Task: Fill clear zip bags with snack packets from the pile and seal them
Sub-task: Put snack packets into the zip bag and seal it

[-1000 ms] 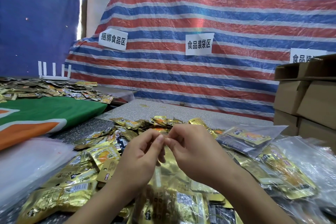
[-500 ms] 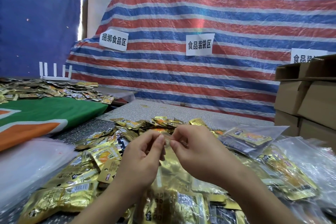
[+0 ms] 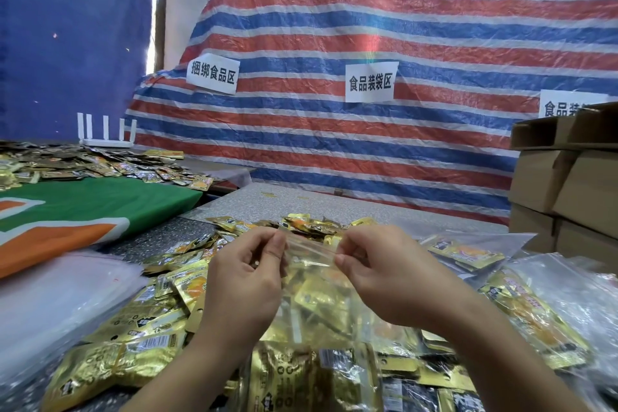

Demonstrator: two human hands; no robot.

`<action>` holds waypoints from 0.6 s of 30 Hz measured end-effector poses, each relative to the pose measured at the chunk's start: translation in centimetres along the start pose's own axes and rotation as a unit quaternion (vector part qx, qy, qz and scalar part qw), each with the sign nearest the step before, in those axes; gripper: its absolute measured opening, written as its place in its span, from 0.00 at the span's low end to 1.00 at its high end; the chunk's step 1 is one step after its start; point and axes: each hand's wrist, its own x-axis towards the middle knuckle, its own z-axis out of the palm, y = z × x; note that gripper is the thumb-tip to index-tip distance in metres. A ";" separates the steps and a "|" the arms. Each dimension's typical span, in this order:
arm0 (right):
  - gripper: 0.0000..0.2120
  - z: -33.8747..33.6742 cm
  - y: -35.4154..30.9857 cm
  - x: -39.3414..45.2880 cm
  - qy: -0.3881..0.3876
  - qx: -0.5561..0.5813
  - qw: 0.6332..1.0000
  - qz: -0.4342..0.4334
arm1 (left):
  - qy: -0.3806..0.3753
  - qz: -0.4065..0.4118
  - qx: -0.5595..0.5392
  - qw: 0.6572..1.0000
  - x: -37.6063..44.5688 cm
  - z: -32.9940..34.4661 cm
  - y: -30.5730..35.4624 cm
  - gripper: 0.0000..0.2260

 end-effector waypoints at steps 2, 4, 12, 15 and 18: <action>0.11 -0.3 0.2 0.0 -0.007 -0.009 1.000 0.008 | 0.007 -0.012 -0.007 1.000 0.1 -0.1 0.0 0.10; 0.12 -0.5 0.5 0.0 -0.017 -0.021 1.000 0.011 | 0.006 -0.018 -0.009 1.000 0.2 -0.2 -0.1 0.10; 0.10 -1.8 2.0 0.0 -0.046 -0.065 0.997 0.013 | 0.015 -0.042 -0.014 0.999 0.8 -1.0 -0.9 0.10; 0.09 -2.3 2.6 -0.1 -0.057 -0.052 0.997 0.008 | 0.022 -0.039 -0.013 0.999 0.9 -1.0 -1.1 0.10; 0.09 -2.5 2.9 -0.2 -0.062 -0.033 0.998 0.003 | 0.027 -0.031 -0.006 0.999 1.0 -1.0 -1.1 0.11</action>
